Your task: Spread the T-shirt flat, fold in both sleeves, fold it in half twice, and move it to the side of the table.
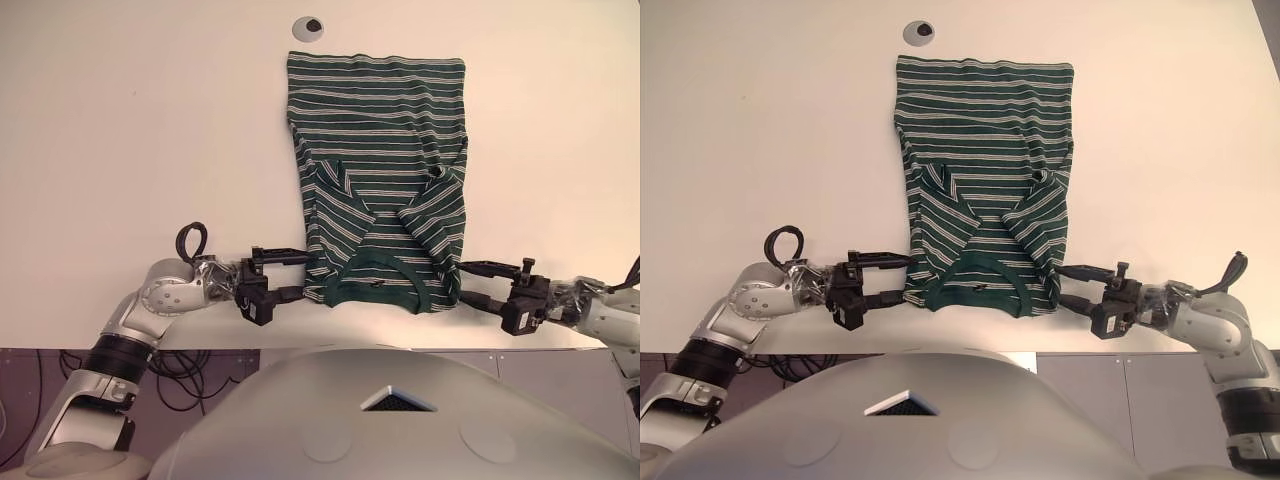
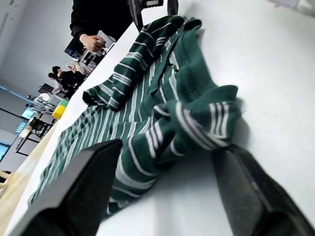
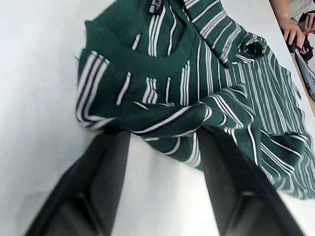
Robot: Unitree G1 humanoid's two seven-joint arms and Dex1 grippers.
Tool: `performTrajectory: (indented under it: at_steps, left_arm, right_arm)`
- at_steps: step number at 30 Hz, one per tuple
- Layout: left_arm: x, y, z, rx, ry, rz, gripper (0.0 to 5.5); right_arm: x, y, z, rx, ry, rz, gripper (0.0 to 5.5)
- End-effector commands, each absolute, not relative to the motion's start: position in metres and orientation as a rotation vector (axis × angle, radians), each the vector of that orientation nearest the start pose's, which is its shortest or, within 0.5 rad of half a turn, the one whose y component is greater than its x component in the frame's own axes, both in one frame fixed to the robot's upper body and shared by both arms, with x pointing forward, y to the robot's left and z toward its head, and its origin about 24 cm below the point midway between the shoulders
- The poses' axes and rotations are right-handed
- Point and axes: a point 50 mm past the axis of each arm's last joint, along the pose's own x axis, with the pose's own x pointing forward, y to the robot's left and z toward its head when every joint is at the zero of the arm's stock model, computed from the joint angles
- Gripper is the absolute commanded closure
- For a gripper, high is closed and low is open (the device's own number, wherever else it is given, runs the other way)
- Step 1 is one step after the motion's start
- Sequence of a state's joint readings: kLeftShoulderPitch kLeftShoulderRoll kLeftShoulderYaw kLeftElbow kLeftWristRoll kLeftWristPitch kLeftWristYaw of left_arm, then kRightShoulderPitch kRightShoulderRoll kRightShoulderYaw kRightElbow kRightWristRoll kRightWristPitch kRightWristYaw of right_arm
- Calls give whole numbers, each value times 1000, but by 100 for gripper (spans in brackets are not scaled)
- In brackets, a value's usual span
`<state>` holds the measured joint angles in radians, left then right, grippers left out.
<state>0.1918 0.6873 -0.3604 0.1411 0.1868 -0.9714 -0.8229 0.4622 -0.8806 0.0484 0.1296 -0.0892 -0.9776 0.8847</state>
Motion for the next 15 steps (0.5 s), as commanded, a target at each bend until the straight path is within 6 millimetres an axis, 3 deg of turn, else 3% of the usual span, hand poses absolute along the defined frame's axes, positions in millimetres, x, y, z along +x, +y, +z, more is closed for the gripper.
performTrajectory:
  at_steps: [1,3,9,12,15]
  left_arm:
    - [115,174,-15,825,9,-1663,315]
    - [114,174,-15,828,12,-1673,356]
    - [113,174,-17,828,24,-1692,411]
    - [112,174,-18,821,28,-1698,437]
    - [122,175,-5,772,48,-1682,462]
  right_arm:
    - [86,-254,8,-917,287,1522,405]
    - [87,-254,8,-918,287,1523,451]
    - [87,-252,7,-907,287,1518,549]
    - [84,-249,9,-811,313,1499,550]
    - [83,-247,23,-597,382,1458,550]
